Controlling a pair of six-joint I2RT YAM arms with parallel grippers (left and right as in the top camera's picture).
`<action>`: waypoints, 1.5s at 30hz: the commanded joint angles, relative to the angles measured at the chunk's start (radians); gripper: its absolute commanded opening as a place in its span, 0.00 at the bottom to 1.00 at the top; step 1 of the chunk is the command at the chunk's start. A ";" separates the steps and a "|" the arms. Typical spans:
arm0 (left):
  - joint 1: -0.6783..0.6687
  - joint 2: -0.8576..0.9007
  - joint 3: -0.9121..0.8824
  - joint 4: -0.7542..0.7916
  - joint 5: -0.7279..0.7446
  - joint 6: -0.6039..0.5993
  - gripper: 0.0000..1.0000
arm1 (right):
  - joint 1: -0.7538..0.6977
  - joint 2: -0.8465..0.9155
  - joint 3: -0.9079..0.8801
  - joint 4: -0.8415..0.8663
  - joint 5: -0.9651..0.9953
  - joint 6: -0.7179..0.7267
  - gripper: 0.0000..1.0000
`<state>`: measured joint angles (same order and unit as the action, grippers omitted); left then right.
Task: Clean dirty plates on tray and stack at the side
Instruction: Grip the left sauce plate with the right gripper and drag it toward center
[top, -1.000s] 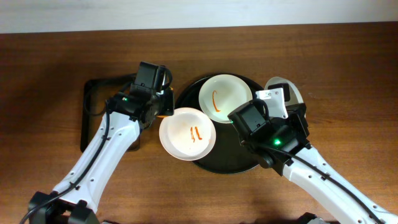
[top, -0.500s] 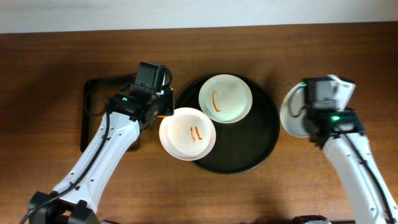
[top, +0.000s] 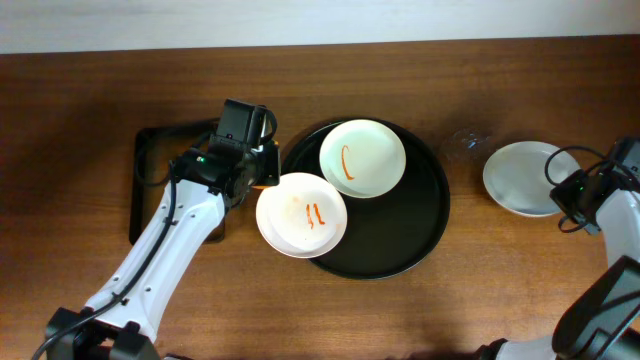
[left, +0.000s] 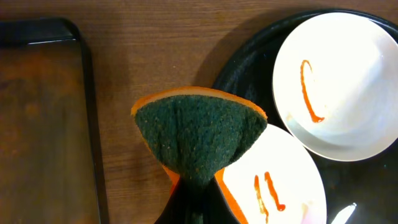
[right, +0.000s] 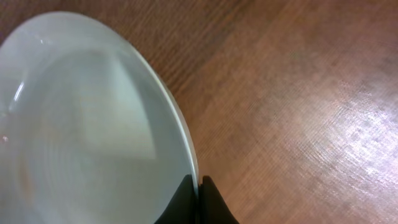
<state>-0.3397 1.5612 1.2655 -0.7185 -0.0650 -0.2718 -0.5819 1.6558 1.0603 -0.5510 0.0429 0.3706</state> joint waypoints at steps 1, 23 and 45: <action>0.003 -0.026 0.003 0.002 -0.011 0.012 0.00 | -0.002 0.004 0.019 0.046 -0.045 0.011 0.19; 0.190 -0.026 0.003 -0.101 -0.063 0.011 0.00 | 0.843 -0.166 0.010 -0.375 -0.541 0.140 0.56; 0.298 -0.026 0.003 -0.109 -0.055 0.004 0.00 | 1.428 0.120 0.010 0.154 -0.366 1.185 0.78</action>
<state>-0.0463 1.5612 1.2655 -0.8268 -0.1238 -0.2718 0.8398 1.7622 1.0698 -0.4202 -0.3744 1.4151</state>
